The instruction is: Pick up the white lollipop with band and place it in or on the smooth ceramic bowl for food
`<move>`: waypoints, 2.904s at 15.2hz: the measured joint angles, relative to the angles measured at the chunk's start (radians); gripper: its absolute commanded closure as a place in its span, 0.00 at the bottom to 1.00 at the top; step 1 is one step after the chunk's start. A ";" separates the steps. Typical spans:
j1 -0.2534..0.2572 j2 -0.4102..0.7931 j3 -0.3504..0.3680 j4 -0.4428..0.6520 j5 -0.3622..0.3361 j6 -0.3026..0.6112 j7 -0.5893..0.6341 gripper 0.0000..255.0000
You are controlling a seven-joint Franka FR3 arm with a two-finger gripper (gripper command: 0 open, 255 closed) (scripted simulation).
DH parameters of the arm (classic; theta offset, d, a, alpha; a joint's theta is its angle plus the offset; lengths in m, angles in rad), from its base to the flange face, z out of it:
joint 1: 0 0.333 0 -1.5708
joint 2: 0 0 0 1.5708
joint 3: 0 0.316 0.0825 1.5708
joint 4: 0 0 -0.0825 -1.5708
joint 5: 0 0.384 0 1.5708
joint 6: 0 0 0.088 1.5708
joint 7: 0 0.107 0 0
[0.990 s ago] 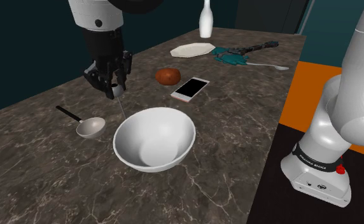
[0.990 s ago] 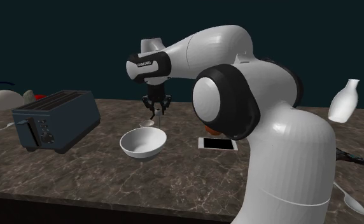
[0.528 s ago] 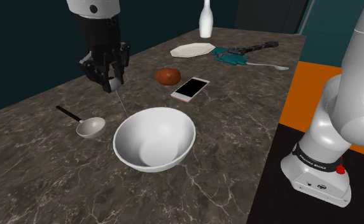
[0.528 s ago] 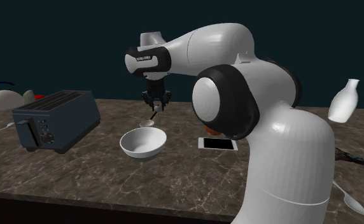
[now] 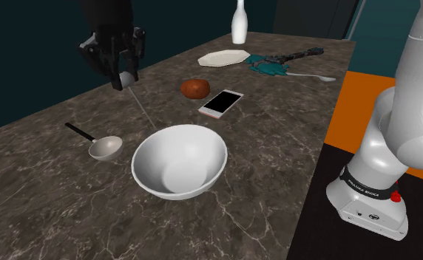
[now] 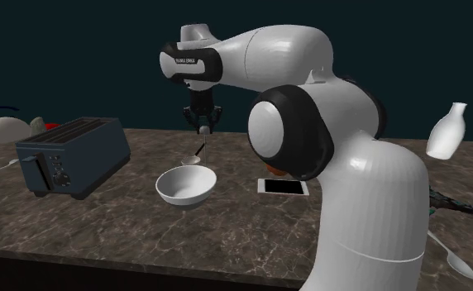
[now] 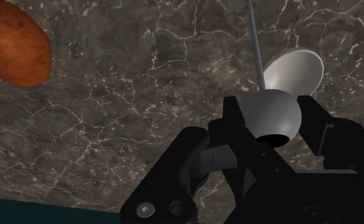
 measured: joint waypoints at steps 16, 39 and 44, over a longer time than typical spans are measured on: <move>0.066 0.122 0.007 0.388 -0.062 -0.276 -0.006 1.00; 0.080 -0.297 0.046 -0.048 0.120 -0.230 0.116 1.00; 0.077 -0.337 0.035 -0.163 0.140 -0.148 0.107 1.00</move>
